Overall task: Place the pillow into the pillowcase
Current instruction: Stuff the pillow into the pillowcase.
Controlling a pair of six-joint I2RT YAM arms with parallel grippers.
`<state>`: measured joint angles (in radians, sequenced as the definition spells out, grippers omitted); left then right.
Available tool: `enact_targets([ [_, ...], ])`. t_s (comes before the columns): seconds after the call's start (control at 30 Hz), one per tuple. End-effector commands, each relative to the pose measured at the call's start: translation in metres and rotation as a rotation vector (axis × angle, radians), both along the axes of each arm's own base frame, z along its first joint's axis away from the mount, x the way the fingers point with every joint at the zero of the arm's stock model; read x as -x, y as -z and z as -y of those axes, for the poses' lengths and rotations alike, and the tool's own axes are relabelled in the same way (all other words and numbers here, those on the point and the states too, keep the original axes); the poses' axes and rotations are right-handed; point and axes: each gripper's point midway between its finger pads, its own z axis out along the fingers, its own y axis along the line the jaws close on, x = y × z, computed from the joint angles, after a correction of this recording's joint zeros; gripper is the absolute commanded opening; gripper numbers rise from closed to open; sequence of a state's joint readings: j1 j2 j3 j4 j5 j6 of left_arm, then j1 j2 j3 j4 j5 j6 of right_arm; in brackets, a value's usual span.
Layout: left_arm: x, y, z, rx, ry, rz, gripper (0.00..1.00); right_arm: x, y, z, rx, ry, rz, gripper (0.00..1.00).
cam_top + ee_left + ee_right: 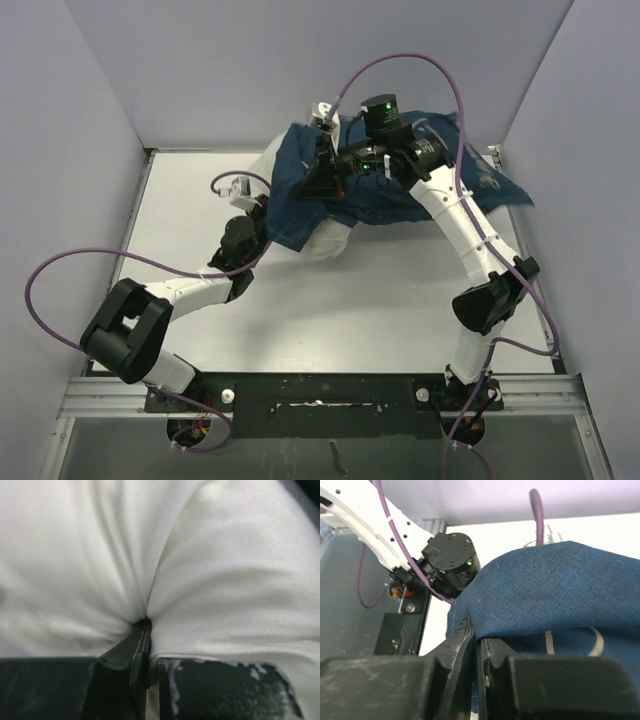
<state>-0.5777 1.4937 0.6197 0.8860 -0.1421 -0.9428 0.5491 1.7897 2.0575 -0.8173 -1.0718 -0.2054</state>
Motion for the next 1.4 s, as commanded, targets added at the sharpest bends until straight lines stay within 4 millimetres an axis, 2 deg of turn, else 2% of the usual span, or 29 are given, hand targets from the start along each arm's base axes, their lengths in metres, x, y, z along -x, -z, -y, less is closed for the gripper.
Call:
enact_targets([
  [0.0, 0.008, -0.197, -0.004, 0.192, 0.034, 0.423, 0.00, 0.075, -0.084, -0.013, -0.186, -0.286, 0.016, 0.00],
  [0.1, 0.021, -0.228, -0.002, 0.203, 0.076, 0.470, 0.00, 0.087, -0.093, -0.023, -0.197, -0.314, 0.010, 0.00],
  [0.17, 0.031, -0.234, 0.000, 0.191, 0.116, 0.471, 0.00, 0.068, -0.084, -0.024, -0.172, -0.236, 0.020, 0.00],
  [0.2, 0.034, -0.231, 0.002, 0.173, 0.133, 0.458, 0.00, 0.047, -0.076, -0.018, -0.155, -0.178, -0.005, 0.00],
  [0.27, 0.043, -0.216, 0.004, 0.144, 0.172, 0.418, 0.00, -0.004, -0.057, -0.001, -0.148, -0.068, -0.111, 0.00],
  [0.33, 0.051, -0.195, 0.008, 0.124, 0.214, 0.373, 0.00, -0.043, -0.030, 0.021, -0.116, 0.030, -0.197, 0.00],
  [0.4, 0.059, -0.168, 0.016, 0.089, 0.269, 0.314, 0.00, -0.058, -0.011, 0.028, -0.091, 0.067, -0.235, 0.00],
  [0.47, 0.065, -0.149, 0.027, 0.067, 0.319, 0.277, 0.00, -0.063, 0.003, 0.028, -0.078, 0.072, -0.280, 0.00],
  [0.5, 0.067, -0.131, 0.031, 0.051, 0.343, 0.241, 0.00, -0.063, 0.007, 0.024, -0.073, 0.067, -0.285, 0.00],
  [0.6, 0.068, -0.109, 0.042, 0.052, 0.393, 0.192, 0.00, -0.051, 0.000, 0.004, -0.071, 0.016, -0.251, 0.00],
  [0.67, 0.067, -0.103, 0.047, 0.058, 0.416, 0.171, 0.00, -0.025, -0.011, -0.017, -0.079, -0.061, -0.225, 0.00],
  [0.7, 0.066, -0.100, 0.048, 0.057, 0.416, 0.156, 0.00, -0.006, -0.017, -0.028, -0.083, -0.112, -0.207, 0.00],
  [0.8, 0.055, -0.083, 0.030, 0.063, 0.313, 0.077, 0.00, 0.055, -0.029, -0.046, -0.099, -0.277, -0.174, 0.00],
  [0.87, 0.046, -0.065, 0.001, 0.106, 0.171, 0.000, 0.00, 0.076, -0.028, -0.047, -0.107, -0.337, -0.158, 0.00],
  [0.93, 0.037, -0.038, -0.030, 0.172, 0.004, -0.097, 0.00, 0.073, -0.007, -0.048, -0.077, -0.330, -0.192, 0.00],
  [1.0, 0.029, -0.018, -0.043, 0.222, -0.085, -0.167, 0.00, 0.052, 0.032, -0.052, 0.005, -0.264, -0.208, 0.00],
  [1.07, 0.021, -0.014, -0.036, 0.249, -0.074, -0.185, 0.00, 0.031, 0.079, -0.052, 0.143, -0.181, -0.179, 0.00],
  [1.1, 0.017, -0.015, -0.027, 0.256, -0.044, -0.180, 0.00, 0.023, 0.096, -0.052, 0.194, -0.159, -0.161, 0.00],
  [1.13, 0.013, -0.019, -0.020, 0.268, -0.018, -0.173, 0.00, 0.016, 0.098, -0.053, 0.209, -0.148, -0.136, 0.00],
  [1.17, 0.010, -0.020, -0.014, 0.277, 0.001, -0.175, 0.00, 0.012, 0.095, -0.054, 0.203, -0.149, -0.111, 0.00],
  [1.2, 0.008, -0.023, -0.009, 0.279, 0.019, -0.169, 0.00, 0.014, 0.084, -0.055, 0.182, -0.160, -0.077, 0.00],
  [1.3, 0.007, -0.047, 0.002, 0.277, 0.072, -0.123, 0.00, 0.043, 0.026, -0.058, 0.071, -0.243, 0.086, 0.00],
  [1.37, 0.012, -0.078, 0.014, 0.295, 0.147, -0.067, 0.00, 0.067, -0.011, -0.054, 0.006, -0.281, 0.205, 0.00],
])
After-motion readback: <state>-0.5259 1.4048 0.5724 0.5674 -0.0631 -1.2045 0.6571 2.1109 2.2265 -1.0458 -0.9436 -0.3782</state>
